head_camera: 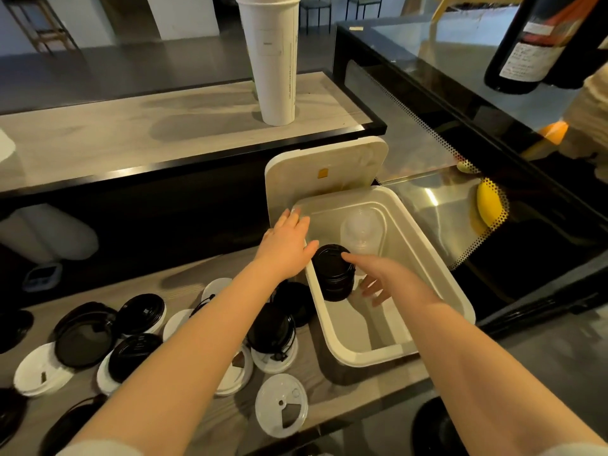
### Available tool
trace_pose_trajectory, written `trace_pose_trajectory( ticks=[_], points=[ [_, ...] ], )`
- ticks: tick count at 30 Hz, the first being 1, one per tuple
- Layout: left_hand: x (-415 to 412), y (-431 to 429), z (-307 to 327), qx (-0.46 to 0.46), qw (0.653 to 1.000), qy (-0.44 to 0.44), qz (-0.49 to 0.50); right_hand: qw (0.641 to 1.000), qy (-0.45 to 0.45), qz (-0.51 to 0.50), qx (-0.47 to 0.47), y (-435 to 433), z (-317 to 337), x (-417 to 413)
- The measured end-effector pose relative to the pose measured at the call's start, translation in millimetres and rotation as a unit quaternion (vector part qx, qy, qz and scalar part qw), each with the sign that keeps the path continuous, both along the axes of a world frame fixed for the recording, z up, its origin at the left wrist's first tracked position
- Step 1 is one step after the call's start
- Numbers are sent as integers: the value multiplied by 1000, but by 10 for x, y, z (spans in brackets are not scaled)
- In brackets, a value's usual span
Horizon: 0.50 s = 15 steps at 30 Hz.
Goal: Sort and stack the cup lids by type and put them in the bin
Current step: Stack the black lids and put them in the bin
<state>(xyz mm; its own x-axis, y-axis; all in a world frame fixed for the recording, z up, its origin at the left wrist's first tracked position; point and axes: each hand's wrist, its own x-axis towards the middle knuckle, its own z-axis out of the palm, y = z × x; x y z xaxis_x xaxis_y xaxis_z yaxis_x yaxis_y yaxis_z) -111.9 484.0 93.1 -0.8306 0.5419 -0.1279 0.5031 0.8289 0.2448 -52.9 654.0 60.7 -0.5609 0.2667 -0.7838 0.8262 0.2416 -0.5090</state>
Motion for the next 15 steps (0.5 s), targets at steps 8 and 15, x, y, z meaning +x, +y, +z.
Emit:
trace_pose_trajectory(
  ticks=[8,15],
  points=[
    [-37,-644,414,-100,995,-12,2,973,80,124,179,-274,611,101],
    [16,-1700,526,-89,992,-56,74,903,173,253,299,-1220,873,9]
  ],
)
